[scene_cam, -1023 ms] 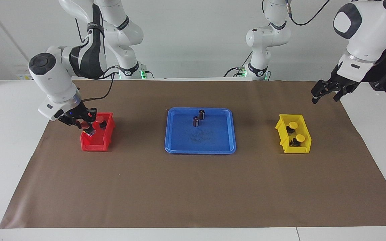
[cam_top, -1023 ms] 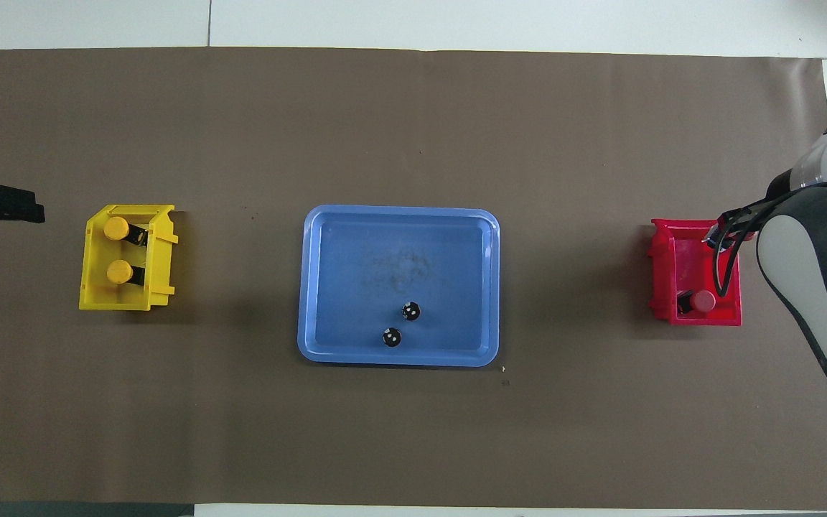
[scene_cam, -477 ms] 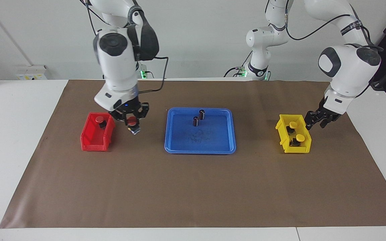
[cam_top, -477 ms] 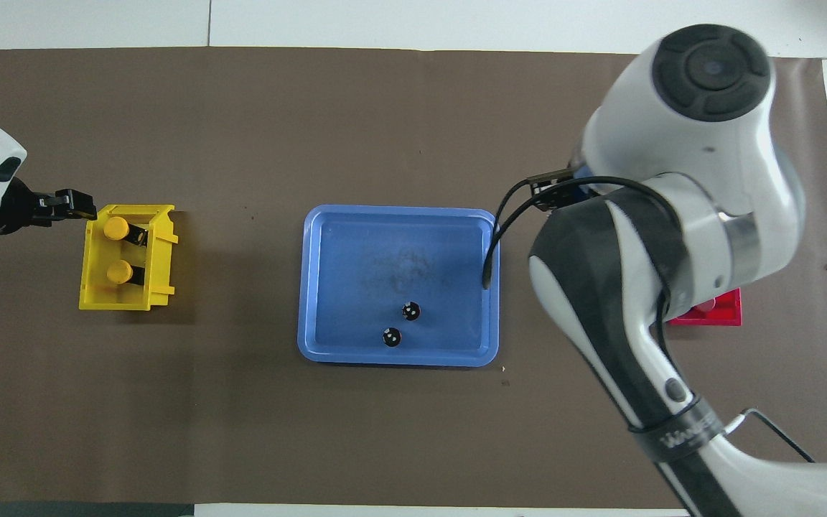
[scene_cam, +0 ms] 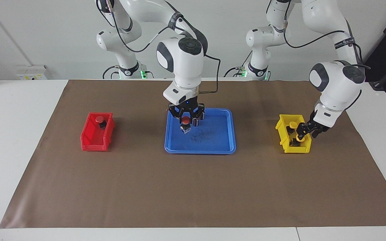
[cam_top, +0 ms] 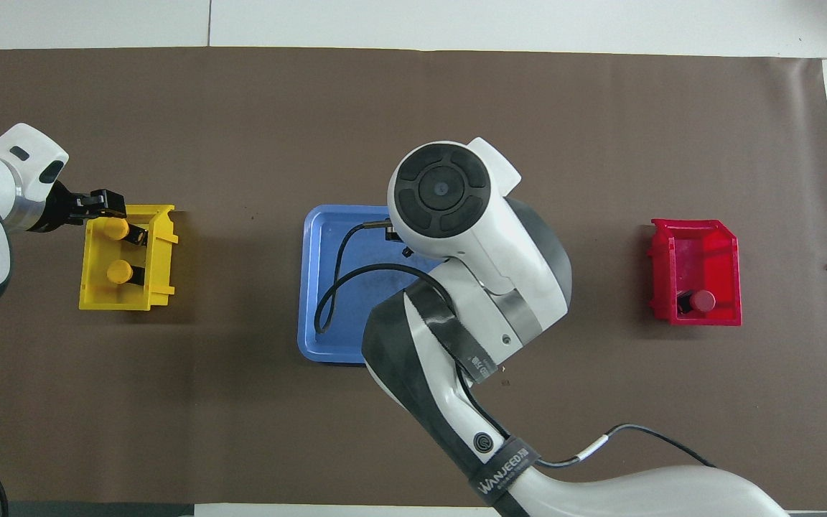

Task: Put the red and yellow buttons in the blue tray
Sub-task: 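Carry the red button over the tray while the left gripper reaches the yellow bin, then release the red button in the tray while the left gripper lifts a yellow button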

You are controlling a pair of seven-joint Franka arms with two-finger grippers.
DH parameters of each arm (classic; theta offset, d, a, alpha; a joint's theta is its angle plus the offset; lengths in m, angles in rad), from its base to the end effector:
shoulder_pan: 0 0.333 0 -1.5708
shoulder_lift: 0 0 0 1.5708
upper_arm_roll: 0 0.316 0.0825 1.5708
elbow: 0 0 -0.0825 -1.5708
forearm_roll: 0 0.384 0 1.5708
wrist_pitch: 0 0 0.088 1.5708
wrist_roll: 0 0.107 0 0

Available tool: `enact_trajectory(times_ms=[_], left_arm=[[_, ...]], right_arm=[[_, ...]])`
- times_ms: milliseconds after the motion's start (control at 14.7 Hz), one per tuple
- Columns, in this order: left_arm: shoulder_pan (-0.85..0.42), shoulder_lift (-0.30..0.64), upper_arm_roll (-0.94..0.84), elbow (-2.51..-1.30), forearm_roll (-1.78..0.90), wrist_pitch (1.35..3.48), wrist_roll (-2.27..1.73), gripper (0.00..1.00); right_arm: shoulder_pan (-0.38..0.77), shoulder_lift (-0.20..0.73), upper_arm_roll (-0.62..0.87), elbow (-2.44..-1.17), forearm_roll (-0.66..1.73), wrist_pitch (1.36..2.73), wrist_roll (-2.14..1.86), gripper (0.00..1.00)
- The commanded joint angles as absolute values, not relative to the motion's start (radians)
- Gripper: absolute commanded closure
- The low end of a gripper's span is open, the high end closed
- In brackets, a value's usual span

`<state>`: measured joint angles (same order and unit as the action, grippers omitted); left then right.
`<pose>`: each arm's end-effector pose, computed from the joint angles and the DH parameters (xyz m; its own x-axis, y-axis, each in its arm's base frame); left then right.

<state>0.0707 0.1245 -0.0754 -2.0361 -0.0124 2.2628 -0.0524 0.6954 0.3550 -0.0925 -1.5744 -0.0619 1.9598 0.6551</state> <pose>0.5845 -0.0022 0.3940 0.9932 0.0571 0.1011 0.0549 -0.9982 0.0250 0.5474 0.3807 0.4399 0.9967 -0.0212 0.0789 -0.0254 -0.9983 0.0529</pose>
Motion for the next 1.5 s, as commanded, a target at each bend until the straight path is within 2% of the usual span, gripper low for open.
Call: enact_trajectory(times_ms=[0,477,750,886,955,1091,1159,1227,1364,1432], left_arm=[[0.058,0.118,-0.069,-2.057,-0.002,2.29,-0.074,0.28],[0.057,0.104,-0.069,-2.102,-0.002,2.298,-0.074,0.28],[0.044,0.112,-0.069,-2.117,-0.002,2.316,-0.075,0.28],[0.044,0.115,-0.069,-2.123,-0.002,2.325,-0.075,0.28],[0.044,0.115,-0.069,-2.125,-0.002,2.326,-0.074,0.28],[0.046,0.115,-0.069,-2.125,-0.002,2.326,-0.072,0.28],[0.049,0.115,-0.069,-2.128,-0.002,2.324,-0.071,0.28],[0.052,0.114,-0.069,-2.132,-0.002,2.325,-0.071,0.29],[0.054,0.112,-0.069,-2.135,-0.002,2.327,-0.069,0.3],[0.057,0.112,-0.069,-2.137,-0.002,2.326,-0.069,0.36]], right_arm=[[0.71,0.417,-0.1,-1.56,-0.051,2.005,0.683,0.9],[0.735,0.426,-0.095,-1.638,-0.043,2.072,0.736,0.88],[0.736,0.416,-0.094,-1.681,-0.041,2.118,0.752,0.82],[0.736,0.416,-0.094,-1.681,-0.032,2.12,0.767,0.72],[0.735,0.416,-0.094,-1.681,-0.022,2.12,0.767,0.53],[0.732,0.417,-0.094,-1.674,-0.02,2.12,0.767,0.24],[0.726,0.419,-0.095,-1.661,-0.02,2.12,0.767,0.13],[0.723,0.419,-0.095,-1.637,-0.021,2.106,0.767,0.1],[0.704,0.419,-0.101,-1.56,-0.028,2.009,0.75,0.1],[0.674,0.411,-0.1,-1.54,-0.028,1.967,0.735,0.11]])
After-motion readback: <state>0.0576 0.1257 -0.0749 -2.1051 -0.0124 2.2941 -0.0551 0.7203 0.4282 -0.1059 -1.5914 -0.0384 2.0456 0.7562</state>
